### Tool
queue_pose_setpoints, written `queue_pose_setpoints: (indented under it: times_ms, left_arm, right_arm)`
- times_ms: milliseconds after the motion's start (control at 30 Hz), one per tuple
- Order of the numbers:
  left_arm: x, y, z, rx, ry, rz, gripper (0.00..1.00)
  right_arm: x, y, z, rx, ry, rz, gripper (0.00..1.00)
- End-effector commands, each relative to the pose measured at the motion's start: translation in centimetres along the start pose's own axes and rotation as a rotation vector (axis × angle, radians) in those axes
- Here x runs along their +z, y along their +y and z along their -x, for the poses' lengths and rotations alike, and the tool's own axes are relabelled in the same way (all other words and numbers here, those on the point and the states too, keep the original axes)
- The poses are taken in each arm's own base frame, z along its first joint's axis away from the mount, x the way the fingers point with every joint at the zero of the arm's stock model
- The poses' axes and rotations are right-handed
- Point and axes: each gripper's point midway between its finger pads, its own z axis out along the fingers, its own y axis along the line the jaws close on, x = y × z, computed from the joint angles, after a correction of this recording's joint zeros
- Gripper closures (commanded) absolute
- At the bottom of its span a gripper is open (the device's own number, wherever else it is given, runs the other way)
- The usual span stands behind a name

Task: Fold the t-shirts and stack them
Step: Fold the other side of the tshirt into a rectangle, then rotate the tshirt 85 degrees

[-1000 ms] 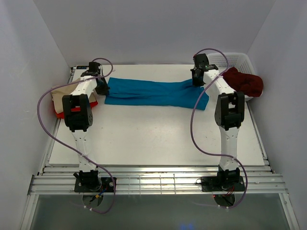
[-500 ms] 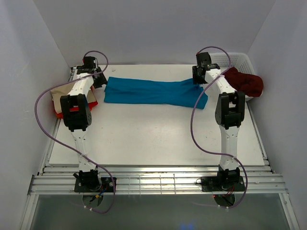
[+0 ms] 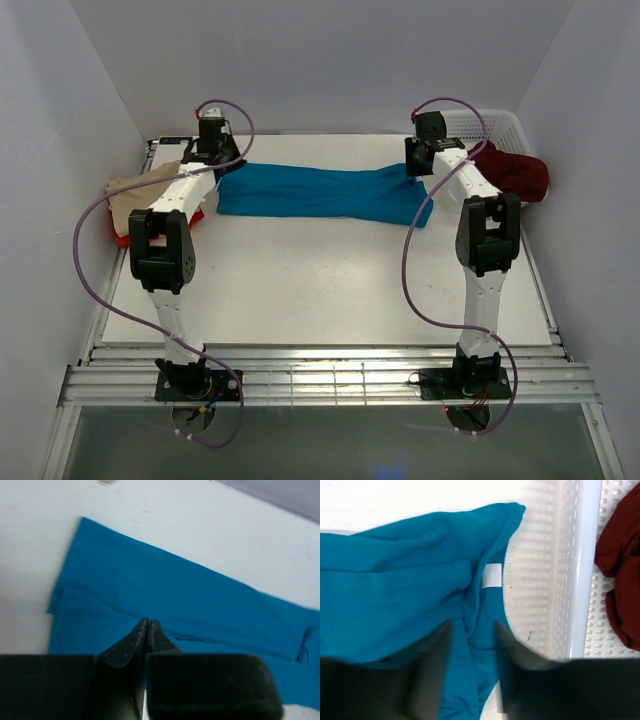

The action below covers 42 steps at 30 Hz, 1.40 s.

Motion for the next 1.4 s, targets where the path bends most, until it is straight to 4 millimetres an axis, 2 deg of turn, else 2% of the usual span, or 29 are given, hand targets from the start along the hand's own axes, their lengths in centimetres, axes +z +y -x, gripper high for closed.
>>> queue_pose_setpoints:
  times_ms: [0,33,100,133,167,200,233,333,367,433,467,733,833,967,1067,1133,1167,1200,1233,1267,1300,1333,1367]
  left_arm:
    - [0.1,-5.5,-1.9,0.073,-0.02,-0.102,0.88]
    - [0.7,-5.6,-2.9,0.071,0.014,-0.105,1.0]
    - [1.6,-5.1,-4.4,0.06,0.08,-0.078,1.0]
    - [2.6,-4.4,-5.9,0.067,0.12,-0.053,1.0]
    - [2.8,-3.7,-7.0,0.073,0.158,-0.029,1.0]
    - [3.1,-3.3,-7.4,0.074,0.171,-0.013,1.0]
    - [3.4,-2.6,-8.3,0.077,0.192,0.015,1.0]
    - [3.4,-1.6,-10.2,0.082,0.235,0.045,1.0]
    - [3.4,-1.2,-10.7,0.081,0.246,0.057,1.0]
    - [3.4,-0.6,-11.6,0.082,0.268,0.074,1.0]
    - [3.5,-0.3,-12.4,0.084,0.286,0.083,1.0]
    - [3.6,1.6,-15.7,0.096,0.364,0.136,1.0]
    - [3.3,2.0,-16.5,0.093,0.384,0.148,1.0]
    - [2.9,2.7,-17.4,0.091,0.403,0.168,1.0]
    - [2.5,2.7,-17.9,0.087,0.417,0.164,1.0]
    - [1.8,3.1,-19.1,0.059,0.443,0.174,1.0]
    - [1.3,2.9,-19.0,0.054,0.437,0.169,1.0]
    - [1.0,3.0,-19.4,0.046,0.443,0.176,1.0]
    - [0.4,3.6,-20.6,0.047,0.466,0.192,1.0]
    - [-0.1,3.4,-20.5,0.043,0.459,0.189,1.0]
    - [-0.5,3.4,-20.9,0.036,0.464,0.189,1.0]
    - [-1.3,4.1,-22.3,0.025,0.491,0.203,1.0]
    - [-1.6,3.7,-22.5,0.022,0.485,0.19,1.0]
  right_arm:
    - [-2.8,1.0,3.9,0.028,-0.109,0.074,0.63]
    - [-2.2,1.3,3.2,0.027,-0.081,0.083,0.74]
    - [-2.1,1.5,1.7,0.037,-0.016,0.092,0.92]
    - [-2.0,2.1,0.9,0.039,0.011,0.121,0.92]
    - [-2.1,2.3,0.1,0.044,0.03,0.132,0.92]
    - [-2.2,2.6,-0.4,0.057,0.043,0.141,0.92]
    - [-2.4,3.0,-1.9,0.057,0.073,0.155,0.92]
    - [-2.8,3.8,-3.7,0.065,0.104,0.178,0.92]
    - [-2.6,4.0,-5.1,0.064,0.139,0.184,0.92]
    - [-2.8,4.6,-6.4,0.066,0.167,0.201,0.92]
    - [-2.6,4.8,-7.8,0.063,0.197,0.201,0.92]
    - [-1.0,4.1,-13.2,0.07,0.354,0.126,0.92]
    - [-0.6,4.0,-14.5,0.071,0.389,0.105,0.92]
    - [-0.3,3.4,-14.8,0.071,0.396,0.071,0.92]
    - [0.4,2.8,-13.5,0.067,0.371,0.044,0.92]
    - [1.2,2.7,-13.4,0.062,0.389,0.039,0.92]
    - [1.4,2.6,-11.5,0.067,0.352,0.041,0.92]
    - [1.8,2.6,-11.0,0.067,0.348,0.041,0.92]
    - [2.5,2.4,-11.7,0.063,0.382,0.036,0.92]
    - [2.7,2.3,-9.6,0.072,0.342,0.04,0.92]
    - [3.1,2.3,-9.3,0.072,0.342,0.041,0.92]
    - [3.8,2.2,-9.9,0.073,0.367,0.044,0.92]
    - [4.0,2.3,-8.4,0.079,0.334,0.052,0.92]
